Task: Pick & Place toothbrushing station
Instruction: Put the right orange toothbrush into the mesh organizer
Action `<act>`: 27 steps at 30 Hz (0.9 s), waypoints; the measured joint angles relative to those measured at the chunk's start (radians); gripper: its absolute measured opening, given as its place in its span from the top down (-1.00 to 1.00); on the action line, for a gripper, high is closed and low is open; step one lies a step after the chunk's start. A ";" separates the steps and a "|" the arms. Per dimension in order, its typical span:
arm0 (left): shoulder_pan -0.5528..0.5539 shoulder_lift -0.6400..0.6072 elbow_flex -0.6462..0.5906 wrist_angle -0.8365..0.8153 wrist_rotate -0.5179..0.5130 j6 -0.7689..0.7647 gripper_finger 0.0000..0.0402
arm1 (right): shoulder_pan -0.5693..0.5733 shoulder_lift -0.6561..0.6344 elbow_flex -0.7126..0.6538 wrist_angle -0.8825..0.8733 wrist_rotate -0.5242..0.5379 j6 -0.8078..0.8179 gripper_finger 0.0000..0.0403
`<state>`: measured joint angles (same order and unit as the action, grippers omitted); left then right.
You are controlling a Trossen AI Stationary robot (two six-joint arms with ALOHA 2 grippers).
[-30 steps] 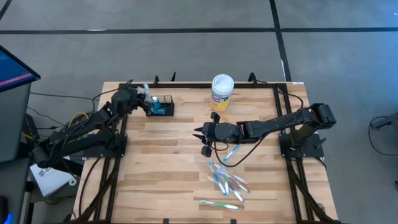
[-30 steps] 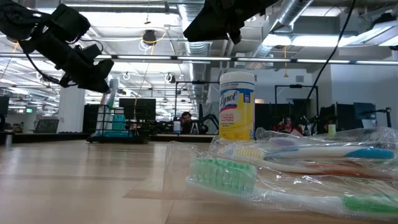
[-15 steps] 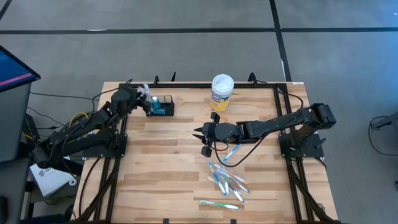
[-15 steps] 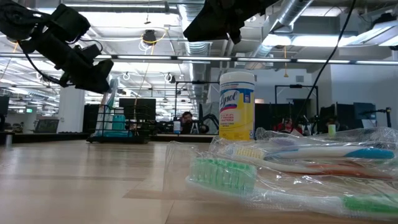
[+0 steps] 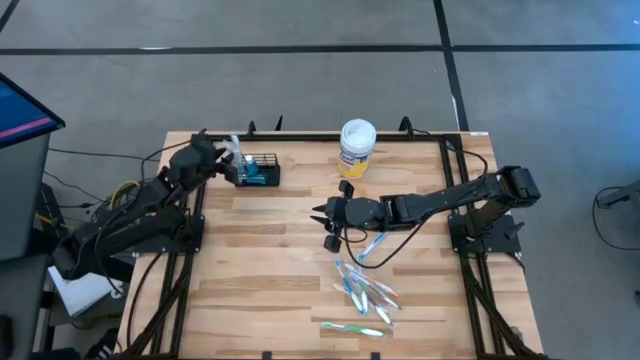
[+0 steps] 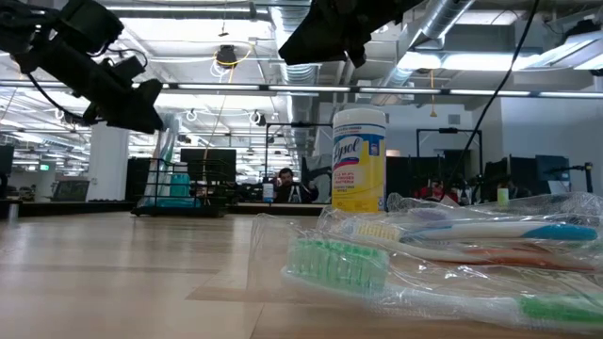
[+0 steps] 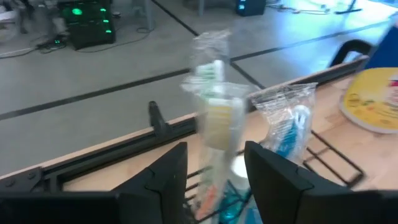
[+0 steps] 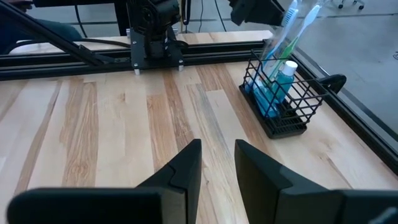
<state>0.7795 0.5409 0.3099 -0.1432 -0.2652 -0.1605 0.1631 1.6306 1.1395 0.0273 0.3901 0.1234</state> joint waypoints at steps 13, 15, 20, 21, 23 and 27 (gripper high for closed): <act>0.000 -0.051 0.000 -0.045 -0.043 0.031 0.24 | 0.000 0.000 0.000 -0.005 0.000 0.000 0.57; 0.000 -0.051 0.000 -0.053 -0.059 0.030 0.24 | 0.001 0.000 0.000 -0.005 0.000 0.000 0.57; 0.000 -0.051 0.000 -0.058 0.003 0.023 0.24 | 0.001 0.000 0.000 -0.005 0.000 0.000 0.57; 0.000 -0.051 0.000 -0.058 0.018 0.022 0.24 | 0.000 0.000 0.000 -0.005 0.000 0.000 0.57; -0.001 -0.051 0.000 -0.058 0.034 0.022 0.24 | 0.001 0.000 0.000 -0.005 0.000 0.000 0.57; -0.003 -0.051 0.000 -0.059 0.036 0.022 0.24 | 0.001 0.000 0.000 -0.012 0.000 0.000 0.57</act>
<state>0.7761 0.4904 0.3103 -0.2024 -0.2295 -0.1387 0.1641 1.6306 1.1395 0.0149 0.3898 0.1238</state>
